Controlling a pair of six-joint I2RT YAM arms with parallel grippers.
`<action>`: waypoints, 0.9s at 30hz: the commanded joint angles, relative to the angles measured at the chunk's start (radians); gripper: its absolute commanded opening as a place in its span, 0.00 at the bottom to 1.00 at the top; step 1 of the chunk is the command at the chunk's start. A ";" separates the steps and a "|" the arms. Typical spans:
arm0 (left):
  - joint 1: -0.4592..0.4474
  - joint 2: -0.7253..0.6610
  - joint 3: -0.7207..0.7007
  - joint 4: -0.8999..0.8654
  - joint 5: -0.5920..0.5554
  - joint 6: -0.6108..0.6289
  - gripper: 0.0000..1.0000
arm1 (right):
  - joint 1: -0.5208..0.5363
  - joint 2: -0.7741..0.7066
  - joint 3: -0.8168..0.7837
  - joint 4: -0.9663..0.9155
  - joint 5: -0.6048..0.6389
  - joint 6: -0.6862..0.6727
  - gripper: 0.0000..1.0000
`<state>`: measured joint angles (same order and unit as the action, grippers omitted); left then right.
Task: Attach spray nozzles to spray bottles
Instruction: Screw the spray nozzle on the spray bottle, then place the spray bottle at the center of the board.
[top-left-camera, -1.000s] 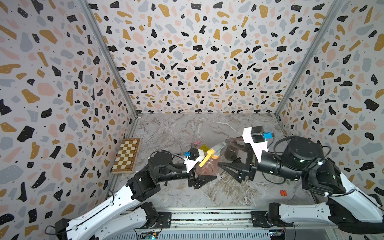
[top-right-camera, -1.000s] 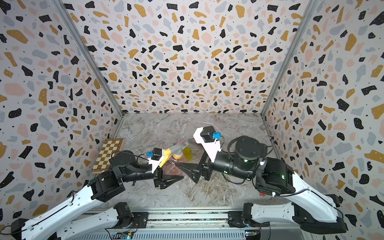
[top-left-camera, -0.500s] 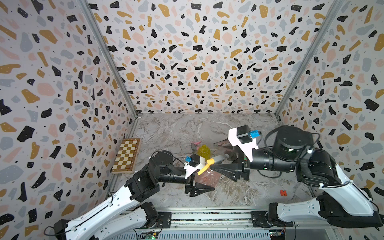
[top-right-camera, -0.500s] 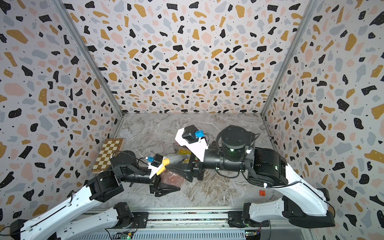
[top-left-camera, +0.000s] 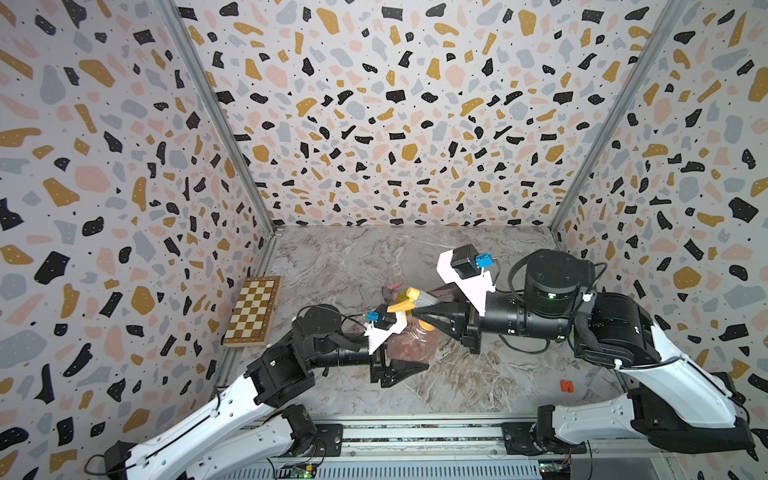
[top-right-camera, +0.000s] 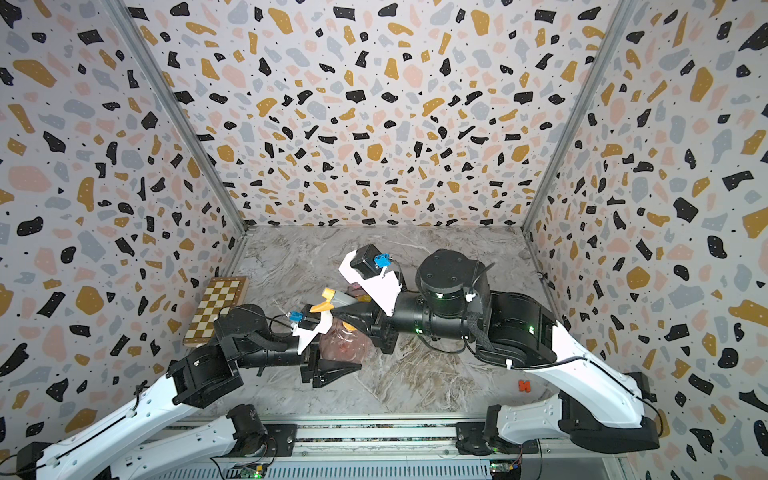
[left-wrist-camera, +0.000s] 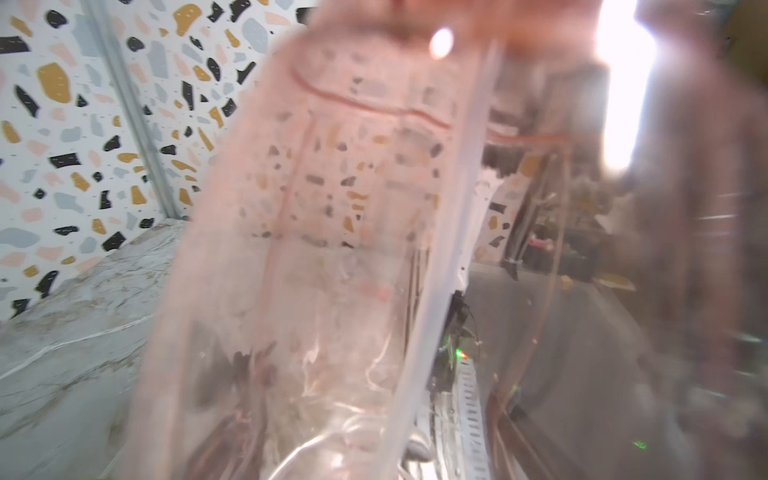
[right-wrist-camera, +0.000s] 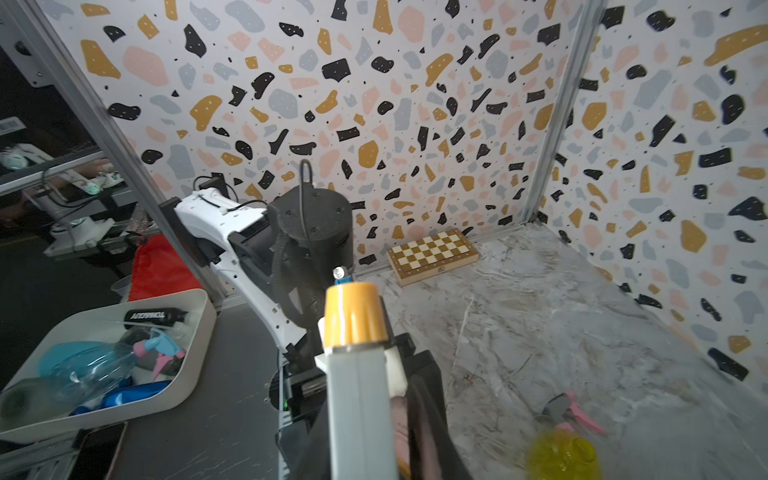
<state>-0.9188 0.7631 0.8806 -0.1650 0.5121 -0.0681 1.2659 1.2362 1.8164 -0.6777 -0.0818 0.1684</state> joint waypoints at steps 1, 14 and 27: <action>0.009 0.000 -0.008 0.136 -0.257 -0.055 0.00 | 0.010 0.014 -0.044 0.001 0.069 0.130 0.12; 0.008 -0.044 -0.049 0.160 -0.357 -0.106 0.74 | 0.000 0.022 -0.103 0.074 0.127 0.179 0.00; 0.009 -0.131 -0.088 0.132 -0.491 -0.166 0.99 | -0.069 0.033 -0.158 0.153 0.233 0.144 0.00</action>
<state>-0.9188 0.6556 0.7971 -0.1017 0.1051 -0.2001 1.2179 1.2839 1.6741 -0.5388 0.1284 0.3134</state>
